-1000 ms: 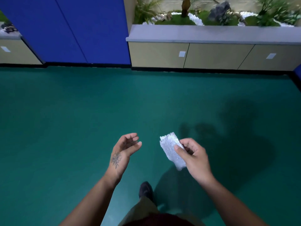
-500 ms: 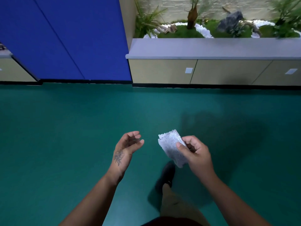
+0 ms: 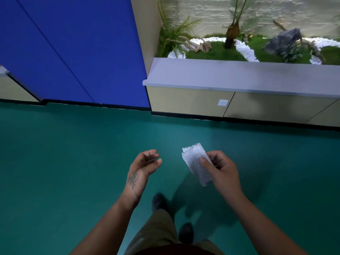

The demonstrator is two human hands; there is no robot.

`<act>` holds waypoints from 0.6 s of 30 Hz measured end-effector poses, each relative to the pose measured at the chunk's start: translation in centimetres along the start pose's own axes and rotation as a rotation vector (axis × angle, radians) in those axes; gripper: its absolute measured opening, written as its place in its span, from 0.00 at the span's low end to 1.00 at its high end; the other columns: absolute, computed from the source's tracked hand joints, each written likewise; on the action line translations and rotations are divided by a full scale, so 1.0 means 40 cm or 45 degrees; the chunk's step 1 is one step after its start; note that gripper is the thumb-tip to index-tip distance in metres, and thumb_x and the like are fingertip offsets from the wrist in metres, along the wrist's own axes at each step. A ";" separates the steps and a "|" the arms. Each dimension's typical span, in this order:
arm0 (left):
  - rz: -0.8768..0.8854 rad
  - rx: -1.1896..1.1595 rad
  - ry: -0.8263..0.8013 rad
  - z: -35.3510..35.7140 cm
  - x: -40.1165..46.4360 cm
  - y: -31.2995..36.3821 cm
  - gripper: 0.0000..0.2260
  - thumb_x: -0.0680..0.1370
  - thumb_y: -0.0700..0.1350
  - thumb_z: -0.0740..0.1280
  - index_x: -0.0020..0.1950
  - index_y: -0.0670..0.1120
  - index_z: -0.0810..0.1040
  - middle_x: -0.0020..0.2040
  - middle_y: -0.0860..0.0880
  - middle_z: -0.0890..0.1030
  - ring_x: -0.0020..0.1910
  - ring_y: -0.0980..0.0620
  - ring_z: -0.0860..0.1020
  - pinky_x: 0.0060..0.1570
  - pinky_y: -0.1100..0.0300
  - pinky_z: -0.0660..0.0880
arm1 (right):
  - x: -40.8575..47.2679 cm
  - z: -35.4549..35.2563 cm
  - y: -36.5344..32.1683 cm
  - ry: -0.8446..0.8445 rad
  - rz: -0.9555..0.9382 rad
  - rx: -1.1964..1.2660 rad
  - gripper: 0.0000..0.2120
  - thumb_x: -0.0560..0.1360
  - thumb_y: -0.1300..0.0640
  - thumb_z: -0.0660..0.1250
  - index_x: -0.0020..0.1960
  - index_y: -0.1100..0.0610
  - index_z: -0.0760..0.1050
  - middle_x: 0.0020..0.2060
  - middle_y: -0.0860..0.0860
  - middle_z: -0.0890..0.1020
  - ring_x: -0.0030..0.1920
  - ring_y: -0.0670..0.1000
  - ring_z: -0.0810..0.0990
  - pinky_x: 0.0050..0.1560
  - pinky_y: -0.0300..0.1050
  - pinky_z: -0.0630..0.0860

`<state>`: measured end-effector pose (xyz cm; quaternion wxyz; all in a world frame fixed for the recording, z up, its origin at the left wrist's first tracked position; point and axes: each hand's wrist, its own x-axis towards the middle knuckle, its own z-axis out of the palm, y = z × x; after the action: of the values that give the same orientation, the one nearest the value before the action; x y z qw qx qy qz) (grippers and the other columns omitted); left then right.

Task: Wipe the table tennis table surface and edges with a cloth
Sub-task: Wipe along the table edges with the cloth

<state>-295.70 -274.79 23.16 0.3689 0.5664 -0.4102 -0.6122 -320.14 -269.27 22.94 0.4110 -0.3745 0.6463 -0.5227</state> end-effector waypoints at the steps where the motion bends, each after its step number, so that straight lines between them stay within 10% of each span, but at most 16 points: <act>1: -0.013 -0.006 -0.005 0.013 0.052 0.014 0.14 0.80 0.36 0.73 0.65 0.45 0.82 0.63 0.44 0.85 0.57 0.58 0.84 0.57 0.62 0.77 | 0.055 0.005 -0.005 -0.012 0.005 -0.008 0.06 0.79 0.63 0.75 0.45 0.55 0.82 0.37 0.47 0.84 0.37 0.45 0.78 0.37 0.36 0.74; 18: -0.162 0.013 -0.217 0.166 1.003 0.297 0.25 0.69 0.51 0.77 0.65 0.50 0.81 0.60 0.48 0.87 0.62 0.49 0.84 0.64 0.48 0.80 | 0.962 0.184 -0.157 0.104 0.065 -0.100 0.06 0.79 0.63 0.74 0.45 0.54 0.82 0.38 0.48 0.85 0.39 0.47 0.80 0.41 0.45 0.76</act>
<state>-305.94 -315.65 18.55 0.2901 0.5390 -0.4064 -0.6783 -327.68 -308.21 22.90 0.3826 -0.3522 0.6917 -0.5012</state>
